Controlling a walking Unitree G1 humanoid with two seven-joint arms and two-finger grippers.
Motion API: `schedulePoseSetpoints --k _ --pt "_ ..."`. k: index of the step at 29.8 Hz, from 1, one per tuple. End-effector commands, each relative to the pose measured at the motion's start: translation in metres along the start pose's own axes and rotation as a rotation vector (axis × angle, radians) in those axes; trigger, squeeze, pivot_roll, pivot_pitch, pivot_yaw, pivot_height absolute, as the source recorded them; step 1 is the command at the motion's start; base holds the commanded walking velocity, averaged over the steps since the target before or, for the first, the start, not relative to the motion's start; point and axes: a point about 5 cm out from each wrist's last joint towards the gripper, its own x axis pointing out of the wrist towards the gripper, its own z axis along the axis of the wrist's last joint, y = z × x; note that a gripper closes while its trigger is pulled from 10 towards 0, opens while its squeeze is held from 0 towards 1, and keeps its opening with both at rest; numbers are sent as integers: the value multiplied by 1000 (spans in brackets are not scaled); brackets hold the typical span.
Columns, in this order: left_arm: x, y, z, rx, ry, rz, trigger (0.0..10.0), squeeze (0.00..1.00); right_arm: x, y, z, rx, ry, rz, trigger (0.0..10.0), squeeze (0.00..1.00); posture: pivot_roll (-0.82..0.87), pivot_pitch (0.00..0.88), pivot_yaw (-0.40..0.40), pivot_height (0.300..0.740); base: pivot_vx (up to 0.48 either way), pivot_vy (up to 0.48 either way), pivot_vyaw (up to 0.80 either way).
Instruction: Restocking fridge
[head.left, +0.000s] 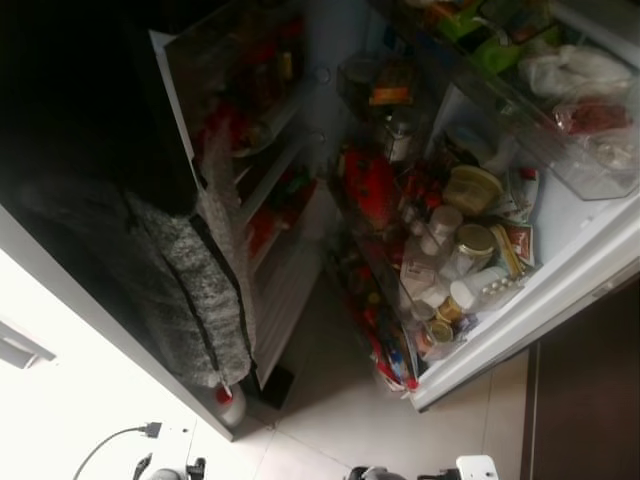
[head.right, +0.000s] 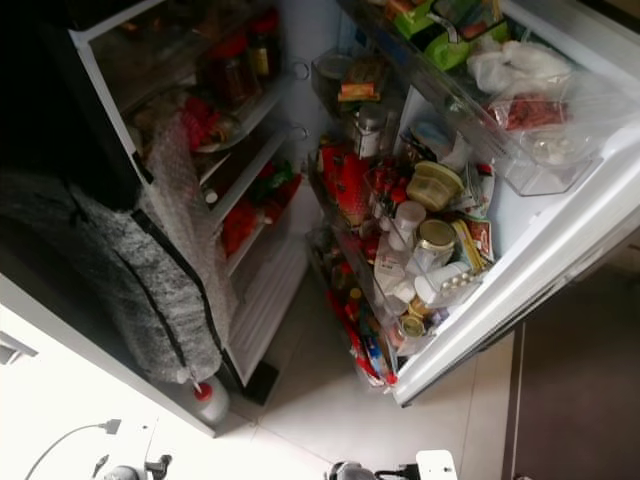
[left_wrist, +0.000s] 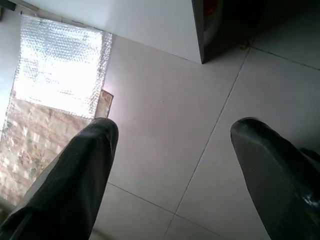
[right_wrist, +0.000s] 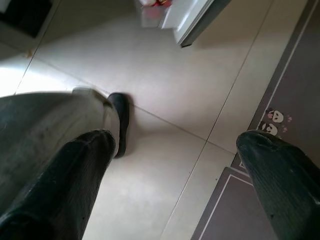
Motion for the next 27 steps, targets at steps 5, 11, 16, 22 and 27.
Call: schedulePoseSetpoints --k 5,11,16,22,27 --pt "-1 -7 -7 16 40 -8 10000 0 -3 -7 -5 25 -18 -112 10000 0 -232 154 7 740 0 0 0" --pt "-2 -15 -9 16 45 -7 10000 0 -6 -12 -6 78 -53 -280 10000 0 -239 154 11 740 0 0 0" --pt "-3 -20 -10 16 47 -6 10000 0 -9 -14 -11 166 -28 -400 10000 0 -241 153 13 740 0 0 0" --pt "-2 -15 -9 10 47 6 10000 0 -14 -14 -17 278 -12 -536 10000 0 -237 149 15 740 0 0 0" --pt "-2 -10 -10 5 47 16 10000 0 -23 -88 10 273 -165 -738 10000 0 -238 147 17 740 0 0 0"
